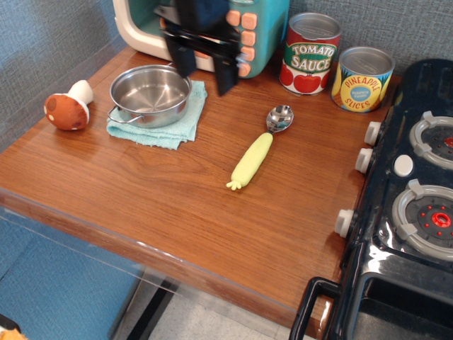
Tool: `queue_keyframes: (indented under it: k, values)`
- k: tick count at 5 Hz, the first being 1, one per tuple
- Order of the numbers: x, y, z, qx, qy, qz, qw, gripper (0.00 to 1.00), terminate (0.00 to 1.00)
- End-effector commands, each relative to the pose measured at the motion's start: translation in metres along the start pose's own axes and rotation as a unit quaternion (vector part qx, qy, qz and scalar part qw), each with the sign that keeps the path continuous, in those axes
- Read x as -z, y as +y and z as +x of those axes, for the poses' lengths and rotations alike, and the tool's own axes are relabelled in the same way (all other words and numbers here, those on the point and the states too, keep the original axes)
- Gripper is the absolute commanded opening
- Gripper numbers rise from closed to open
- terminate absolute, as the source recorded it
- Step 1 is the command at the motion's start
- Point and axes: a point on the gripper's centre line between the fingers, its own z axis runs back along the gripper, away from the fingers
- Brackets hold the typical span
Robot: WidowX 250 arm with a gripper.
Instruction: Pick up spoon and move it towards the bottom right of the table.
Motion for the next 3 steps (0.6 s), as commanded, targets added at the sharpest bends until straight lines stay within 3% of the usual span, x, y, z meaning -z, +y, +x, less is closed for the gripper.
queue_keyframes:
  k: [1,3]
  values:
    - [0.045,-0.051,0.013,-0.009,0.033,0.014,0.9993,1.0,0.0]
    - [0.074,-0.047,0.006,-0.028,0.072,0.011,0.9969,1.0,0.0]
